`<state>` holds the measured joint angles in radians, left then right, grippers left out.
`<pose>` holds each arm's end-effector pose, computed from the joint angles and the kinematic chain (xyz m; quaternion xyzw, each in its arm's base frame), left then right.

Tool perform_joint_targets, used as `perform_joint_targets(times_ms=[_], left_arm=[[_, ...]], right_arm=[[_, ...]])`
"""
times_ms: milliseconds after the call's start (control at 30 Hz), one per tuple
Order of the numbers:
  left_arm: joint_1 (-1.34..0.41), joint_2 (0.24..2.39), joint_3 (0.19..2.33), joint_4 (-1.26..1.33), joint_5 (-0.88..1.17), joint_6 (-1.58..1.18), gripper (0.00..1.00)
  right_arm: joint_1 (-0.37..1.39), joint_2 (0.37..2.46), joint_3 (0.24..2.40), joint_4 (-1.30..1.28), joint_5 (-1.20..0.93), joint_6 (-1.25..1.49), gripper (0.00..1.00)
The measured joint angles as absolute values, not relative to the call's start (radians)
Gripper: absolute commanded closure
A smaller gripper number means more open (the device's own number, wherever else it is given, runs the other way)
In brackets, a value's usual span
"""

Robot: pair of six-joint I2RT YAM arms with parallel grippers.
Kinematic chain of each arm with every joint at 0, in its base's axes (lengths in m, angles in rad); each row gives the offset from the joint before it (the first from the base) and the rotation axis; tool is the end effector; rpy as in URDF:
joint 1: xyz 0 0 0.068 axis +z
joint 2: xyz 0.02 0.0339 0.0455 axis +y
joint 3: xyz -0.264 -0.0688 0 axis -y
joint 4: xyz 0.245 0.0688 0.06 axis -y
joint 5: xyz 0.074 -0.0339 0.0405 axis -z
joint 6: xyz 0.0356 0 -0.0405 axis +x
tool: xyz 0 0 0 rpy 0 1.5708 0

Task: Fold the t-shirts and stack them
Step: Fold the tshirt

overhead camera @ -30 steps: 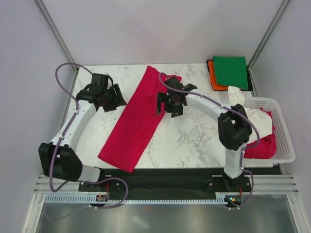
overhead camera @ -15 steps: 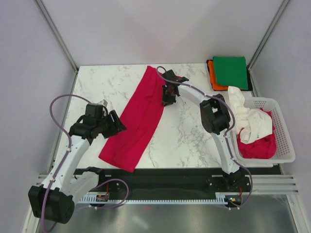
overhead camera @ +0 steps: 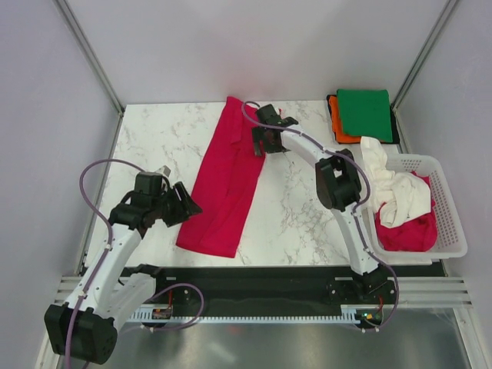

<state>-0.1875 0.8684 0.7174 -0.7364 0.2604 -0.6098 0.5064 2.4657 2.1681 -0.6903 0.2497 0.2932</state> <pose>0.1645 -0.0405 0.2534 -0.1533 0.9226 -0.2417 0.2587 0.4743 0.2530 0.1736 -0.0655 0.9488 0.0011 0.3090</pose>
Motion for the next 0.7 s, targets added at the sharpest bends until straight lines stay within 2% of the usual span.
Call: perform_joint_targets(times_ms=[233,367,567,667,700], left_arm=[[-0.188,0.868,0.685,-0.731,0.225,-0.672,0.39],[-0.189,0.856,0.653,-0.731,0.206,-0.715,0.39],[-0.192,0.830,0.652,-0.731,0.185,-0.722,0.39],[-0.192,0.819,0.652,-0.736,0.184,-0.725,0.39],[-0.192,0.813,0.652,-0.739,0.183,-0.727,0.39]], right_arm=[[0.521,1.903,1.516,-0.624,0.082,0.465,0.06],[0.627,1.666,1.217,-0.501,-0.032,0.632,0.10],[0.907,1.726,1.023,-0.278,-0.192,0.860,0.21],[0.970,1.789,1.016,-0.192,-0.236,0.934,0.28],[0.979,1.796,1.017,-0.168,-0.236,0.949,0.33]])
